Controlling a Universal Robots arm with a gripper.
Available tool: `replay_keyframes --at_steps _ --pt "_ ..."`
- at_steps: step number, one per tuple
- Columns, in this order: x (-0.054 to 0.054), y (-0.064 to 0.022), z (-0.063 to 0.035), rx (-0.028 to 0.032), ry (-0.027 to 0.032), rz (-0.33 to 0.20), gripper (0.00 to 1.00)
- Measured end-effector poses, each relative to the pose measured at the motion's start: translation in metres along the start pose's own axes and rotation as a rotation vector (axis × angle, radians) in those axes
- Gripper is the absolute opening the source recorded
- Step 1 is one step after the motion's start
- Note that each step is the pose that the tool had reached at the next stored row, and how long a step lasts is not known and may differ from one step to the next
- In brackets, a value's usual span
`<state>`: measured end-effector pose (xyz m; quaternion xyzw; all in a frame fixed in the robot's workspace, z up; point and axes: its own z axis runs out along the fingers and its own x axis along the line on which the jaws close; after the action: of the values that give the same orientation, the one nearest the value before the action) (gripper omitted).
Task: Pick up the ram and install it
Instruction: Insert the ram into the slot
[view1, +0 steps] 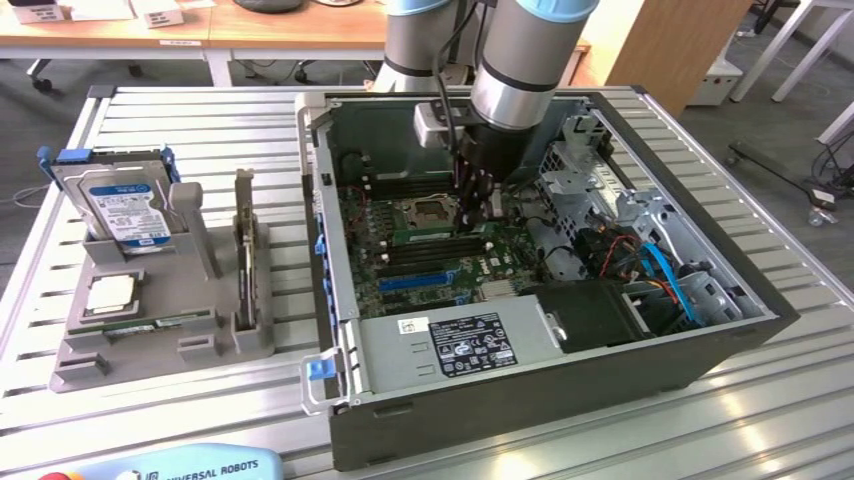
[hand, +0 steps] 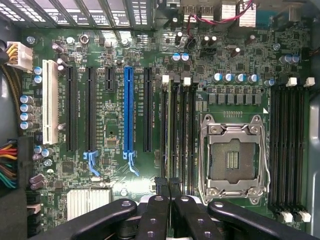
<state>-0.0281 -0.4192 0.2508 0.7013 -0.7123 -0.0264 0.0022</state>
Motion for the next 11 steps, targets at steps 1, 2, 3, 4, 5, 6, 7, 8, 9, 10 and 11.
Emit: replay_keyframes --at_steps 1,2,3,4,5,6,7,8,9,10,11 --pt "0.0000 0.0000 0.0001 0.0000 -0.0001 0.001 0.11" --pt "0.0000 0.0000 0.0002 0.0001 -0.0003 0.002 0.11" --pt "0.0000 0.0000 0.0003 0.0002 -0.0003 0.003 0.11" --pt "0.0000 0.0000 0.0003 0.0002 -0.0003 0.004 0.11" --pt "0.0000 0.0000 0.0003 0.0002 -0.0003 0.004 0.11" --pt "0.0000 0.0000 0.0004 0.0002 -0.0003 0.004 0.11" --pt "0.0000 0.0004 0.0009 0.0002 -0.0004 0.005 0.11" --pt "0.0000 0.0005 0.0010 0.0003 -0.0004 0.006 0.11" --pt "0.0000 0.0007 0.0011 0.0003 -0.0004 0.006 0.11" --pt "0.0000 0.0009 0.0012 0.0002 -0.0004 0.006 0.11" --pt "0.0000 0.0011 0.0013 0.0003 -0.0004 0.006 0.11"
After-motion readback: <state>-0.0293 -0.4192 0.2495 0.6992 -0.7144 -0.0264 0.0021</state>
